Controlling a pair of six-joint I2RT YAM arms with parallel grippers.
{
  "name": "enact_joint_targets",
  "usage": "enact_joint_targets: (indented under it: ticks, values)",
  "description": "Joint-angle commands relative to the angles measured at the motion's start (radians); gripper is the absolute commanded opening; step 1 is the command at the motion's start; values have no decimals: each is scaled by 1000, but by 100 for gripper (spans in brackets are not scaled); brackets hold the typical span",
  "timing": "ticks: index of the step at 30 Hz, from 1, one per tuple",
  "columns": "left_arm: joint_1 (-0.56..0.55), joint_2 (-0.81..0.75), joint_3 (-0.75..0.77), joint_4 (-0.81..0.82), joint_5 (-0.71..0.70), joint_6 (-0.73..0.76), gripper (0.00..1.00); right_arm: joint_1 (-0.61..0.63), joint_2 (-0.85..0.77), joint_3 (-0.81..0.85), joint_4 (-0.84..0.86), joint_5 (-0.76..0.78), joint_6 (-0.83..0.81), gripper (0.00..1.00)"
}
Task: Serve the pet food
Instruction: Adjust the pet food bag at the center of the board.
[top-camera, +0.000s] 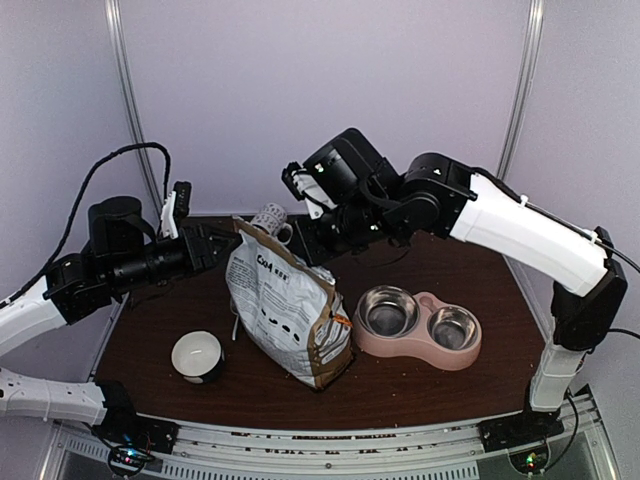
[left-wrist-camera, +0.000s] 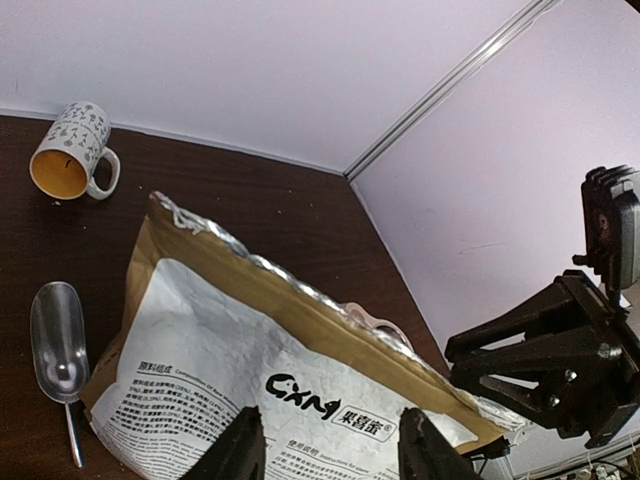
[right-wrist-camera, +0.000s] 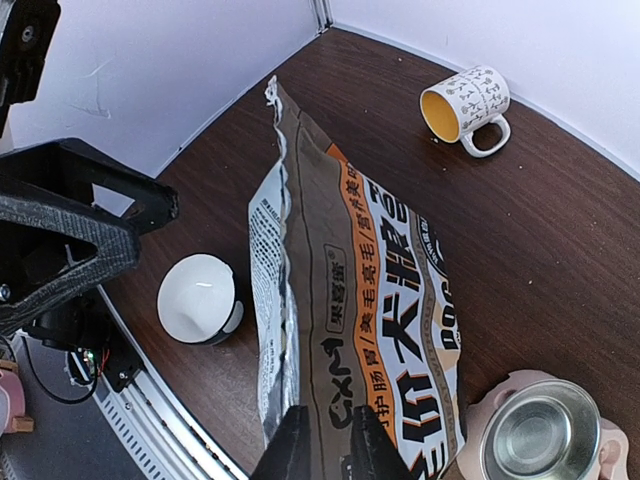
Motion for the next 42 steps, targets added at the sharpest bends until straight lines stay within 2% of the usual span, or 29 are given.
enact_joint_targets:
  ticks: [1, 9, 20, 25, 32, 37, 39, 42]
  values:
    - [6, 5, -4, 52, 2, 0, 49, -4, -25, -25, 0, -29, -9, 16]
    - [6, 24, 0, 65, 19, 0, 49, -3, -49, -33, 37, -99, -19, 17]
    - [9, 41, -21, 107, 30, -38, 69, 54, -12, -95, 72, -187, -12, 17]
    - [30, 62, -41, 98, 44, -76, 71, 80, -8, -110, 85, -180, 3, 16]
    - [35, 128, -20, 175, 95, -77, 72, 84, -29, -126, 94, -128, 12, 17]
    - [39, 142, -14, 162, 50, -65, 72, 85, -58, -127, 75, -63, -4, 21]
    - [48, 133, -35, 154, 23, -75, 71, 85, -60, -120, 50, -32, -10, 28]
    - [70, 126, -73, 152, 16, -107, 67, 83, -62, -124, 19, 16, -9, 31]
